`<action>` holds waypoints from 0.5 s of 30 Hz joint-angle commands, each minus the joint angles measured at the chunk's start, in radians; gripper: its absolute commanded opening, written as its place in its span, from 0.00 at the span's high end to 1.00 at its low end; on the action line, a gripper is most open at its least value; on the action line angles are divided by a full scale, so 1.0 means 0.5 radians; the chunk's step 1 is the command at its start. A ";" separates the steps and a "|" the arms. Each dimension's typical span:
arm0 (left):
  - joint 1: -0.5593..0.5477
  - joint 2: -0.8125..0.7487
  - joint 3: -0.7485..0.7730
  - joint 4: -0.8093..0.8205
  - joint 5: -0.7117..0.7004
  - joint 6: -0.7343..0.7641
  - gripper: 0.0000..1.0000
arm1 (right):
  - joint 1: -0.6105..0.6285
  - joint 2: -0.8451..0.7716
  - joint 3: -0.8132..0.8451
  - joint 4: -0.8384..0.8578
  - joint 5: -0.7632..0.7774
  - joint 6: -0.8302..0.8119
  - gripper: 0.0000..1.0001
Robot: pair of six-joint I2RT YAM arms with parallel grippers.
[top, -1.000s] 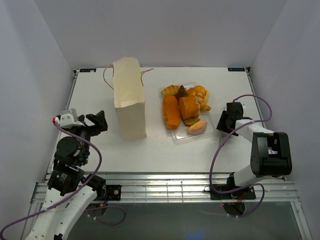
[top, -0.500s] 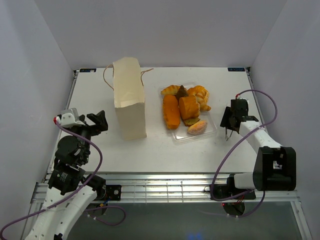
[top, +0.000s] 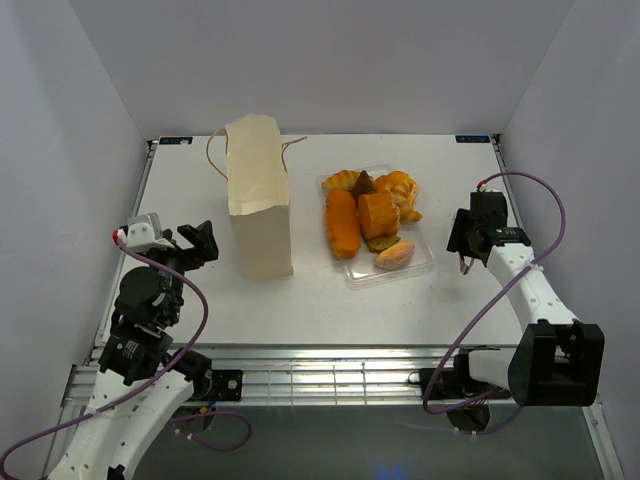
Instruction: Place the fake bread into the paper bag
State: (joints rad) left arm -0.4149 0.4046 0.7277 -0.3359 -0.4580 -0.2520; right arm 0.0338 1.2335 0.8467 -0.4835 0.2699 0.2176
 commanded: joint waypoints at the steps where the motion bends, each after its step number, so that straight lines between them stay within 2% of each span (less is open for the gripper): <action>1: -0.011 0.022 -0.010 0.012 -0.020 0.016 0.02 | -0.009 -0.147 0.190 -0.119 -0.073 -0.046 0.40; 9: -0.008 0.035 -0.010 0.015 -0.047 0.022 0.02 | -0.006 -0.178 0.448 -0.309 -0.303 -0.113 0.40; 15: -0.011 0.035 -0.016 0.012 -0.084 0.028 0.02 | -0.006 -0.194 0.601 -0.364 -0.603 -0.168 0.40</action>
State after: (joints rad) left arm -0.4149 0.4129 0.7269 -0.3359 -0.4820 -0.2504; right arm 0.0330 1.1580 1.0744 -0.6518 0.0776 0.1669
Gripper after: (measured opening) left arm 0.979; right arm 0.600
